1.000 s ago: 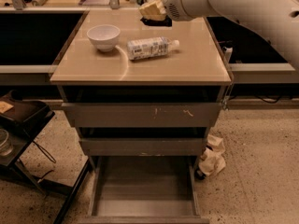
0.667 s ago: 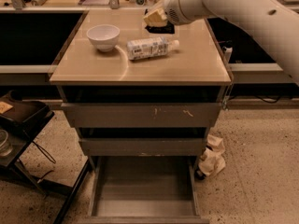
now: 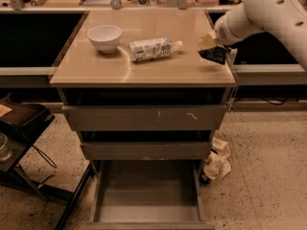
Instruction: Pick rxbar blueberry from bottom drawer and place on counter
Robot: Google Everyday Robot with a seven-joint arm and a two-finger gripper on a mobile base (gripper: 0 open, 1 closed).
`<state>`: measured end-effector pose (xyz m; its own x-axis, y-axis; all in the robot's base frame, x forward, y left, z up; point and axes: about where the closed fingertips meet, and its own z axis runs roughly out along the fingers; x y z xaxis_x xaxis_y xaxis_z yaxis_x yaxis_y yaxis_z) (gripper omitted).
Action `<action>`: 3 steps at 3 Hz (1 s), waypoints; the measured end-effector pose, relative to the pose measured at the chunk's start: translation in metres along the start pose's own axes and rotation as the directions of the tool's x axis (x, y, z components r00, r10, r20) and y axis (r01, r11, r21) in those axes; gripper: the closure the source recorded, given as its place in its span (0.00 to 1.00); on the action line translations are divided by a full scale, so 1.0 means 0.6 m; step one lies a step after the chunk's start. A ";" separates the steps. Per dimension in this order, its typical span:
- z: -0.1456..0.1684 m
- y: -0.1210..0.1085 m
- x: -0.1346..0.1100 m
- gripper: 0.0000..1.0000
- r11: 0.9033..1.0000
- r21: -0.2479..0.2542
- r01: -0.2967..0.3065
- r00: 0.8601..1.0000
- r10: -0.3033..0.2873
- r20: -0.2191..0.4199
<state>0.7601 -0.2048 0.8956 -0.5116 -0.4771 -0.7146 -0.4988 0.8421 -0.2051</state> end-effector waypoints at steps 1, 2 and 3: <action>0.001 -0.004 0.006 1.00 0.998 0.003 -0.058 0.998 0.058 -0.004; 0.001 -0.004 0.007 1.00 0.998 0.003 -0.058 0.998 0.058 -0.004; 0.029 -0.011 -0.008 1.00 0.999 0.013 -0.045 0.999 0.045 -0.017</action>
Offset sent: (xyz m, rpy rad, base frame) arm -0.0003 -0.0038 -0.0025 0.0374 0.0167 -0.0418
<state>0.7780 -0.2038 0.8886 -0.5454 -0.4430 -0.7115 -0.4666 0.8657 -0.1813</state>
